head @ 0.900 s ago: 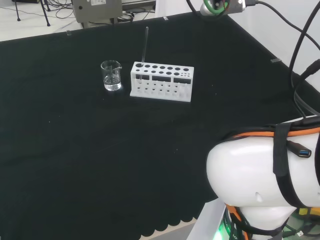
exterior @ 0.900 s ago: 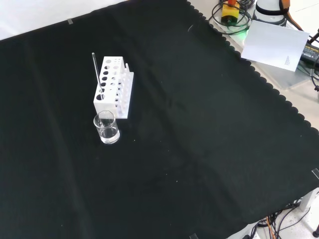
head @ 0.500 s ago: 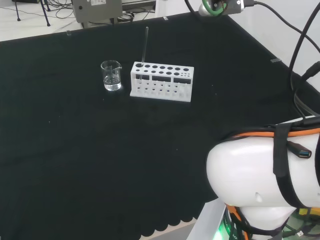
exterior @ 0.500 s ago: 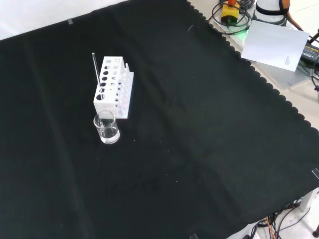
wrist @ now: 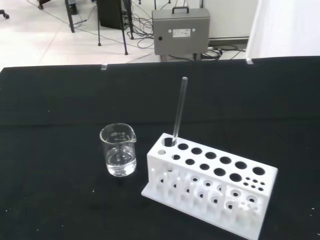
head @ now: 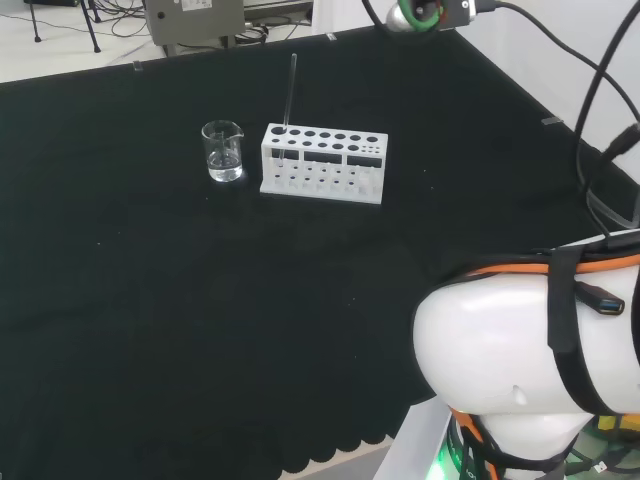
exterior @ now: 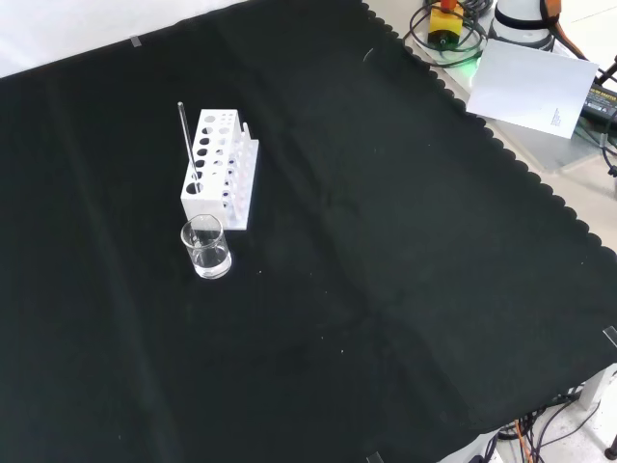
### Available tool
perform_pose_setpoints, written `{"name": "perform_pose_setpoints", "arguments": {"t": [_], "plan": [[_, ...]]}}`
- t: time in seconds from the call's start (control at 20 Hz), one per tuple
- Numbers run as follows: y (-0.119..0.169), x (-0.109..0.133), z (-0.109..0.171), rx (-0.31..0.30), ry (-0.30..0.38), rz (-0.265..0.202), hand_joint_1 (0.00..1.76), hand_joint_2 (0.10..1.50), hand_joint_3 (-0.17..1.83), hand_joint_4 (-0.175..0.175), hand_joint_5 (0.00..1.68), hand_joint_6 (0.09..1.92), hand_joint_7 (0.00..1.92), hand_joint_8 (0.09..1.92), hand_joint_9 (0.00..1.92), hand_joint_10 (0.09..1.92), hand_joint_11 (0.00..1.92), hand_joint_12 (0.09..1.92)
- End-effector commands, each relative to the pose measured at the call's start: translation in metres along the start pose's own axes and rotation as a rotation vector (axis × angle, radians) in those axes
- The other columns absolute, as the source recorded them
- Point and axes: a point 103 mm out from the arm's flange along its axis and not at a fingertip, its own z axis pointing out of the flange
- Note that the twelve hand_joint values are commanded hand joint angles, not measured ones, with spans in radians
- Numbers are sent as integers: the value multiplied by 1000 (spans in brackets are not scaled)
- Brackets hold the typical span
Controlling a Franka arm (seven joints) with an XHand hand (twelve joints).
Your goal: Take the glass rod from the white test tube rack.
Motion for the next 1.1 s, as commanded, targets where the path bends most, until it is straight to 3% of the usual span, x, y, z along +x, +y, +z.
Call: {"name": "perform_pose_setpoints", "arguments": {"t": [0.05,0.5,0.75,0.85,1.1], "plan": [[29,11,7,-2,25,-34,443,993,375,-136,124,87,74,871,349,900,142,1440],[82,8,21,0,48,-60,449,993,383,-146,200,87,168,911,465,900,242,1415],[115,2,28,-6,58,-51,455,992,384,-147,214,87,218,929,499,907,259,1412],[128,1,33,-1,100,-64,462,991,385,-147,244,87,275,944,539,911,271,1406],[157,-5,52,15,69,-91,483,989,387,-155,308,87,380,969,612,919,317,1394]]}}
